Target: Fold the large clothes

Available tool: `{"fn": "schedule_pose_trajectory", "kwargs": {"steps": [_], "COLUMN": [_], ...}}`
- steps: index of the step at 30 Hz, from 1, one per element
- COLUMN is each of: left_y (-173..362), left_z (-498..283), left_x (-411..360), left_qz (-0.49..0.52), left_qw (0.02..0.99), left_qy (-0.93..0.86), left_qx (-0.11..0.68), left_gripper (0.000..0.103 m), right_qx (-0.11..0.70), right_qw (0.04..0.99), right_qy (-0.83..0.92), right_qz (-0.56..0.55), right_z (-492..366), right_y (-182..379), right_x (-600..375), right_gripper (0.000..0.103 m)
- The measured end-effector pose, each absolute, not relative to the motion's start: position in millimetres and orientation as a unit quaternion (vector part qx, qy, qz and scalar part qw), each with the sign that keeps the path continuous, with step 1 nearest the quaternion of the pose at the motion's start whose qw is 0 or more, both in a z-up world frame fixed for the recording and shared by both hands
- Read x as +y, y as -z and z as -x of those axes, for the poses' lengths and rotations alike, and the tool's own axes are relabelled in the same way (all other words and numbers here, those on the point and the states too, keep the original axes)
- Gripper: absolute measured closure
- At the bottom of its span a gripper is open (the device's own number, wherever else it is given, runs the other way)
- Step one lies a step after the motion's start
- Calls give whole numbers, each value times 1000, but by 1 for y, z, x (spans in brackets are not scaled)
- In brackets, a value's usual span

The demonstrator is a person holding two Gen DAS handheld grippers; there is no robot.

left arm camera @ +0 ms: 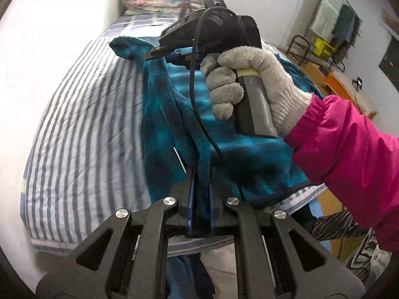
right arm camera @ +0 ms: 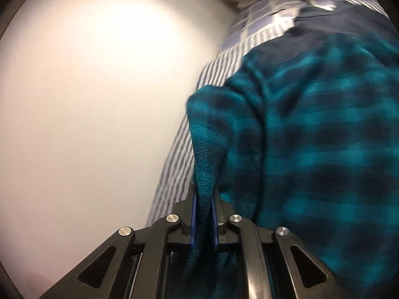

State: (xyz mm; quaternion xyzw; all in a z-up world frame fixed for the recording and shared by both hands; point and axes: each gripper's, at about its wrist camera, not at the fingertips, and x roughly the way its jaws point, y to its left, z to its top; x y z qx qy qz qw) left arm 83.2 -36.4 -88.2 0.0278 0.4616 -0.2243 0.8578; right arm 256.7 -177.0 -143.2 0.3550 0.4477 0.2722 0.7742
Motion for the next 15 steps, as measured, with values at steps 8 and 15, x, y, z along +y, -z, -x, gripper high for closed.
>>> {"fn": "schedule_pose_trajectory", "kwargs": {"steps": [8, 15], "left_y": [104, 112], "left_z": [-80, -76], "left_x": [-85, -105], "left_qz": [-77, -96], "left_qw": [839, 829], "left_qy": [244, 250], "left_qx": [481, 491], "left_gripper": [96, 96], "right_qx": [459, 486], "right_qw": [742, 751], "right_qy": [-181, -149], "right_qz": [-454, -422], "right_z": [-218, -210], "right_y": [199, 202], "right_x": [-249, -262], "right_gripper": [95, 95]}}
